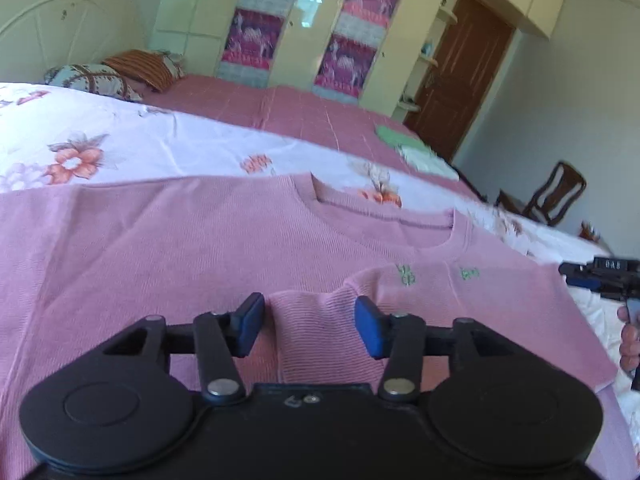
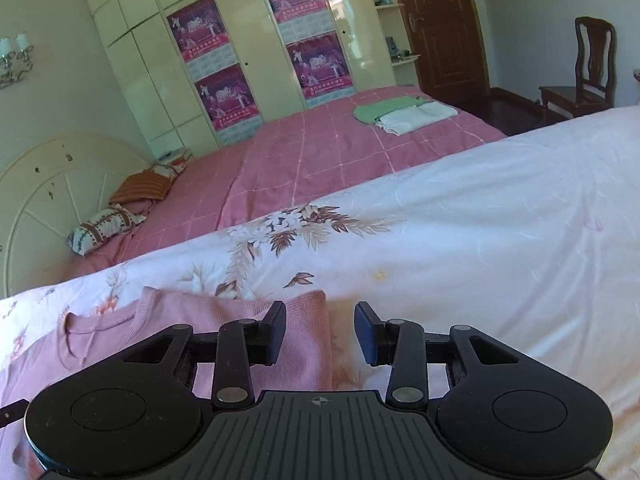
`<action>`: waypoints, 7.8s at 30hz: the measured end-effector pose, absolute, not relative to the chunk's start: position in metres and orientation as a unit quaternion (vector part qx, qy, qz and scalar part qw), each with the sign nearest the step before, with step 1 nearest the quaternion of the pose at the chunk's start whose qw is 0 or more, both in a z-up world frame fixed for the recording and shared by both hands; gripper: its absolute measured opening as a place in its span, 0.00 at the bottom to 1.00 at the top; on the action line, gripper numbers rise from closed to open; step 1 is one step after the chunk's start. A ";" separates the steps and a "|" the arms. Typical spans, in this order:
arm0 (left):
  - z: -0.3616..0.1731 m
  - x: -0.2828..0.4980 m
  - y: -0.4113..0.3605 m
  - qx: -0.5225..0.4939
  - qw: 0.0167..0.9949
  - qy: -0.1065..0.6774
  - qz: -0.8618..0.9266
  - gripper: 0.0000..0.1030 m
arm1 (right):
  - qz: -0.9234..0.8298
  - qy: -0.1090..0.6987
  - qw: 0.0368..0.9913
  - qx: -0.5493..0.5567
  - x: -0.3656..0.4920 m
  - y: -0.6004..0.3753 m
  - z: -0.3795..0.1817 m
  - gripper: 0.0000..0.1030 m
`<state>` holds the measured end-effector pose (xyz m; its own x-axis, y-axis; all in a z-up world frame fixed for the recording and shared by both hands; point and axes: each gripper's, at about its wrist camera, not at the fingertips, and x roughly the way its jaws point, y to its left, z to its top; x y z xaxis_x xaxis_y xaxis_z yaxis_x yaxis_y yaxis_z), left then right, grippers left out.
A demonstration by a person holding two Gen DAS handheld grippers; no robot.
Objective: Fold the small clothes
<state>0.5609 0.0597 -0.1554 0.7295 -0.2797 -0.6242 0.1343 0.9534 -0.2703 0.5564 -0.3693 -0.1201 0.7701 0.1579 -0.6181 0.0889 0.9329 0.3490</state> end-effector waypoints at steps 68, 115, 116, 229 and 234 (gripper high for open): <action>-0.130 0.441 0.037 -0.010 0.946 0.312 -0.084 0.69 | 0.035 0.322 0.933 0.153 0.393 -0.346 -0.120 0.87; -0.119 0.378 0.449 -0.334 0.906 0.216 0.144 0.10 | -0.106 0.321 0.901 0.271 0.308 -0.214 -0.063 0.74; -0.110 0.385 0.435 -0.314 0.916 0.216 0.125 0.10 | -0.107 0.322 0.902 0.269 0.306 -0.216 -0.064 0.74; -0.110 0.450 0.187 -0.071 0.945 0.311 -0.074 0.52 | 0.017 0.336 0.904 0.264 0.462 -0.236 -0.104 0.57; -0.131 0.489 0.164 -0.074 0.933 0.338 -0.099 0.51 | 0.034 0.370 0.887 0.275 0.501 -0.241 -0.122 0.55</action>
<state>0.4890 0.1637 -0.1309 0.7523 -0.2353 -0.6153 0.1347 0.9693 -0.2059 0.5005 -0.2413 -0.1220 0.7235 0.2632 -0.6382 0.1441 0.8465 0.5125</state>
